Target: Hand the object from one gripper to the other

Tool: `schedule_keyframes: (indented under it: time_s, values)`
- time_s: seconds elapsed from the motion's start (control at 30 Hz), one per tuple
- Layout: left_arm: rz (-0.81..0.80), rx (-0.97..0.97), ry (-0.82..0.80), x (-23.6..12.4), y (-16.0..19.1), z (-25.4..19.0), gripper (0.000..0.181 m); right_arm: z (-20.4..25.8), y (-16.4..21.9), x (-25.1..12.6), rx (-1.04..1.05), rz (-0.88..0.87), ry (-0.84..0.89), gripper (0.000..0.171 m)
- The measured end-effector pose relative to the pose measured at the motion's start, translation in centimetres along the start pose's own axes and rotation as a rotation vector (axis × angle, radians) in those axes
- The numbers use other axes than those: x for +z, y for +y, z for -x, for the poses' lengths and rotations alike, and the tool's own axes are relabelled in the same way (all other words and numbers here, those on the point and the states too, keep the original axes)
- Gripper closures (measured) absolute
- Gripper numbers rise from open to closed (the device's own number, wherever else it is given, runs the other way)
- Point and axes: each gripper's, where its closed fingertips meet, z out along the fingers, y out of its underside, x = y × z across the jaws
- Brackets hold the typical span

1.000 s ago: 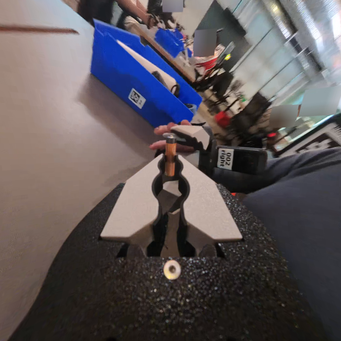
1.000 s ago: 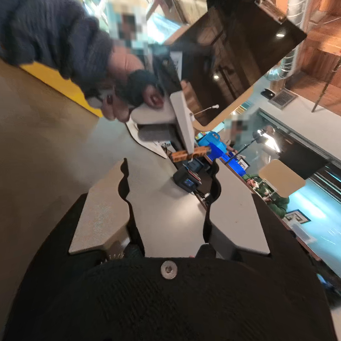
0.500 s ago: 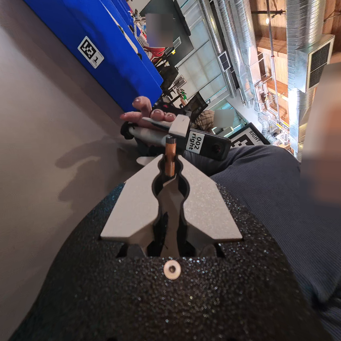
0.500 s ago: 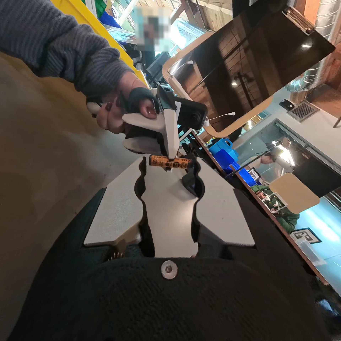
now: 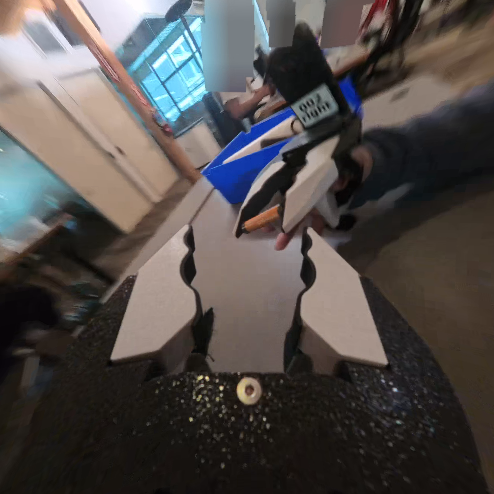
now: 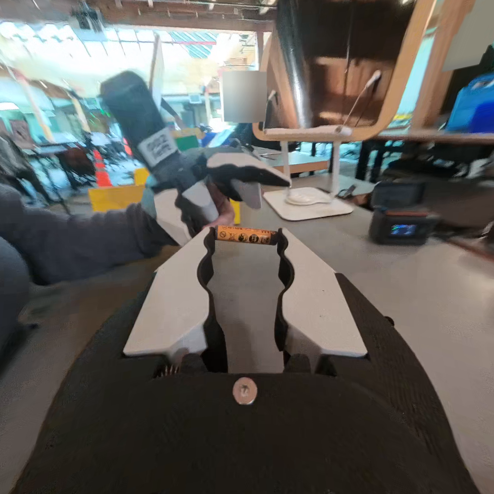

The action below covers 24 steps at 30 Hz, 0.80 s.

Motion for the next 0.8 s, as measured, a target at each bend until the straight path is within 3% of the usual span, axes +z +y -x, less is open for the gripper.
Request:
schedule_keyframes:
  time_s: [0.17,0.27,0.33,0.43,0.5,0.6,0.67,0.73,0.8]
  values:
    - [0.081,0.347,-0.033,1.1,0.3,-2.1,0.132,1.0,0.3,0.2,0.199,0.001,-0.118,0.126]
    - [0.053,0.422,-0.110,1.0,-0.3,-1.5,0.172,1.3,0.1,0.2,0.205,-0.002,-0.133,0.126]
    - [0.060,0.359,-0.149,1.0,-0.4,-0.7,0.173,0.9,-0.3,0.2,0.149,-0.031,-0.090,0.126]
    - [0.016,0.070,-0.175,0.9,-0.5,0.9,0.173,0.0,-2.3,-0.5,-0.061,-0.163,0.041,0.113]
    - [-0.088,-0.243,-0.106,0.7,-1.1,1.4,0.173,-0.2,-3.0,-1.0,-0.245,-0.177,0.118,0.111]
    - [-0.312,-0.788,0.157,0.2,-3.0,1.3,0.174,0.7,-3.1,-1.0,-0.525,-0.148,0.187,0.119]
    - [-0.438,-1.118,0.379,-0.4,-3.9,1.3,0.174,1.3,-3.2,-0.8,-0.600,-0.154,0.199,0.126]
    - [-0.500,-1.288,0.483,-0.6,-3.8,1.2,0.174,1.7,-3.3,-0.7,-0.643,-0.164,0.210,0.133]
    - [-0.497,-1.341,0.524,-0.4,-3.6,0.7,0.174,1.8,-3.3,-0.7,-0.672,-0.166,0.219,0.140]
